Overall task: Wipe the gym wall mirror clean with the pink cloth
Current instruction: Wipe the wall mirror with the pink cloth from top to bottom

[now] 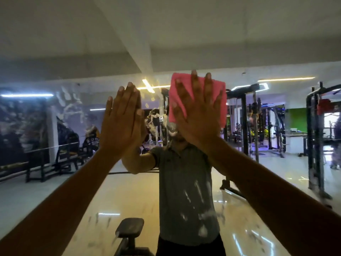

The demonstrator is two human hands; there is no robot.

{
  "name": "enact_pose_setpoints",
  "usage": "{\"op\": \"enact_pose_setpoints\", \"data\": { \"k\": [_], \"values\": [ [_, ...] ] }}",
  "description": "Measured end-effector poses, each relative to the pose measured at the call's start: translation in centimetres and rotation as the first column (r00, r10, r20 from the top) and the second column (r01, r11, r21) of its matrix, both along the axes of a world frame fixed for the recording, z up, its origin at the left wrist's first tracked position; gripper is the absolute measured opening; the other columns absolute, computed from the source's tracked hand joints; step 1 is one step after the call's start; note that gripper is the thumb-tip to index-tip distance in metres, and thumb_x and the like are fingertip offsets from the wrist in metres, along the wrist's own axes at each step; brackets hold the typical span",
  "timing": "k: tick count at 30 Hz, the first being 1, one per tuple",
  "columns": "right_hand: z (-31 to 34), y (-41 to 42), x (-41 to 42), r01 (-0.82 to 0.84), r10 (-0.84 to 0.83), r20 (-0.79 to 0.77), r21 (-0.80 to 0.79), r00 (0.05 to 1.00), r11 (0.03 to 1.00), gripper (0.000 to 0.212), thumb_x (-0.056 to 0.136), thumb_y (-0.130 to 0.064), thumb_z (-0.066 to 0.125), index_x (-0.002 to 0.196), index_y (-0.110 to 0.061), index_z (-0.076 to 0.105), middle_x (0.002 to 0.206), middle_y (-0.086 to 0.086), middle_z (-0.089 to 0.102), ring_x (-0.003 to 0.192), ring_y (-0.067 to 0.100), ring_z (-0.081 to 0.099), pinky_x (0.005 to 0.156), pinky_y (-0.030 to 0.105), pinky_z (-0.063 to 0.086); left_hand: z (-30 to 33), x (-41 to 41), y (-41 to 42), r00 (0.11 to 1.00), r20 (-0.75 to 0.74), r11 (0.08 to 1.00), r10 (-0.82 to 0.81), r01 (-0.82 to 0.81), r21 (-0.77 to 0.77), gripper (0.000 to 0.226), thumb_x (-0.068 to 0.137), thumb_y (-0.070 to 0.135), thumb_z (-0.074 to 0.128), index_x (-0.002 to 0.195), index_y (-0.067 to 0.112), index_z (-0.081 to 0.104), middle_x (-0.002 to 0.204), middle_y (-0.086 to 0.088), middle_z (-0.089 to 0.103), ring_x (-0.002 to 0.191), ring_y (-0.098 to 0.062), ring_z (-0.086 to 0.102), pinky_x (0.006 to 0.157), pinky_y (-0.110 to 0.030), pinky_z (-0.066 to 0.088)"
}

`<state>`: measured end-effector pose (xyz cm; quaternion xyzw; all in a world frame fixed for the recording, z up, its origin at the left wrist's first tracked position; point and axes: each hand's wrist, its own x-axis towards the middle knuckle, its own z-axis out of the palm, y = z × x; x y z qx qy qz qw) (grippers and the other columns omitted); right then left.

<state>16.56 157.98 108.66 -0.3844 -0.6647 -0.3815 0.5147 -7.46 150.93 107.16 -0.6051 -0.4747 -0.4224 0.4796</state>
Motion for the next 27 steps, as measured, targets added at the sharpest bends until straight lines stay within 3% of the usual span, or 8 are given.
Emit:
{"op": "enact_pose_setpoints", "data": {
  "k": [3,5,8,11,14,17,22,27],
  "values": [
    [-4.0,-1.1,-3.1,-0.088,0.065,0.294,0.066,0.954,0.994,0.07,0.114,-0.061,0.035,0.175,-0.032,0.021,0.184,0.01,0.002,0.17,0.039,-0.005,0.131,0.071,-0.011,0.0,-1.8,-0.2,1.0,0.01,1.0,0.002,-0.002,-0.003,0.063,0.116,0.04,0.022,0.172,0.011,0.022,0.181,-0.01,0.014,0.169,-0.028,0.009,0.133,-0.063,0.014],
    [-6.8,-0.7,-0.2,-0.064,0.029,0.412,0.072,0.911,0.995,0.069,0.113,-0.063,0.033,0.175,-0.033,0.021,0.184,0.009,0.003,0.17,0.038,-0.003,0.132,0.072,-0.002,0.1,-2.4,-0.6,1.0,-0.004,1.0,-0.019,0.019,-0.004,0.062,0.116,0.038,0.025,0.172,0.012,0.022,0.181,-0.008,0.015,0.169,-0.027,0.009,0.133,-0.063,0.014],
    [-4.2,-0.3,2.1,0.053,-0.055,0.222,0.016,0.973,0.998,0.07,0.114,-0.064,0.024,0.176,-0.032,0.018,0.185,0.009,0.001,0.17,0.039,-0.001,0.129,0.075,0.014,0.3,-3.4,-1.1,0.999,-0.025,0.999,-0.04,0.04,-0.008,0.06,0.116,0.036,0.027,0.172,0.013,0.023,0.181,-0.008,0.017,0.169,-0.027,0.009,0.134,-0.061,0.013],
    [0.3,-1.3,-2.6,0.06,-0.06,-0.012,-0.02,0.998,0.998,0.075,0.113,-0.067,0.019,0.176,-0.028,0.016,0.184,0.014,0.002,0.169,0.045,0.0,0.129,0.078,0.008,0.5,-3.8,-1.2,0.998,-0.037,0.999,-0.047,0.047,-0.019,0.061,0.117,0.038,0.025,0.172,0.013,0.023,0.181,-0.008,0.016,0.169,-0.027,0.009,0.135,-0.06,0.014],
    [-2.6,-2.7,-7.0,-0.016,0.02,0.141,-0.027,0.99,1.0,0.074,0.112,-0.067,0.024,0.176,-0.031,0.016,0.185,0.009,-0.003,0.169,0.04,-0.007,0.129,0.077,0.007,0.7,-4.9,-1.2,0.996,-0.071,0.998,-0.054,0.052,-0.024,0.06,0.116,0.036,0.024,0.171,0.011,0.025,0.181,-0.01,0.017,0.169,-0.028,0.01,0.134,-0.06,0.015],
    [-7.4,-2.7,-3.3,0.034,-0.021,0.292,-0.039,0.956,0.999,0.074,0.112,-0.067,0.028,0.176,-0.032,0.017,0.185,0.007,-0.002,0.17,0.036,-0.007,0.129,0.075,0.013,0.7,-6.4,-1.3,0.988,-0.15,0.999,-0.042,0.04,-0.019,0.059,0.117,0.032,0.025,0.171,0.01,0.027,0.181,-0.011,0.018,0.169,-0.028,0.01,0.134,-0.059,0.017],
    [-1.2,-2.8,-5.8,0.146,-0.15,-0.048,-0.089,0.987,0.985,0.087,0.109,-0.077,0.018,0.176,-0.022,0.015,0.182,0.021,-0.001,0.167,0.051,0.003,0.13,0.076,0.009,1.0,-8.0,-1.2,0.989,-0.132,0.998,-0.064,0.062,-0.014,0.058,0.117,0.03,0.028,0.171,0.011,0.026,0.181,-0.01,0.016,0.169,-0.029,0.01,0.133,-0.06,0.019],
    [-6.9,-3.4,-7.7,0.058,-0.056,0.325,0.002,0.944,0.998,0.075,0.112,-0.067,0.031,0.176,-0.032,0.012,0.185,0.009,-0.002,0.17,0.038,-0.008,0.132,0.072,0.004,1.2,-9.1,-1.1,0.983,-0.18,1.0,-0.023,0.019,-0.022,0.059,0.116,0.029,0.028,0.172,0.01,0.024,0.181,-0.011,0.014,0.169,-0.03,0.009,0.134,-0.058,0.017]
  ]
}}
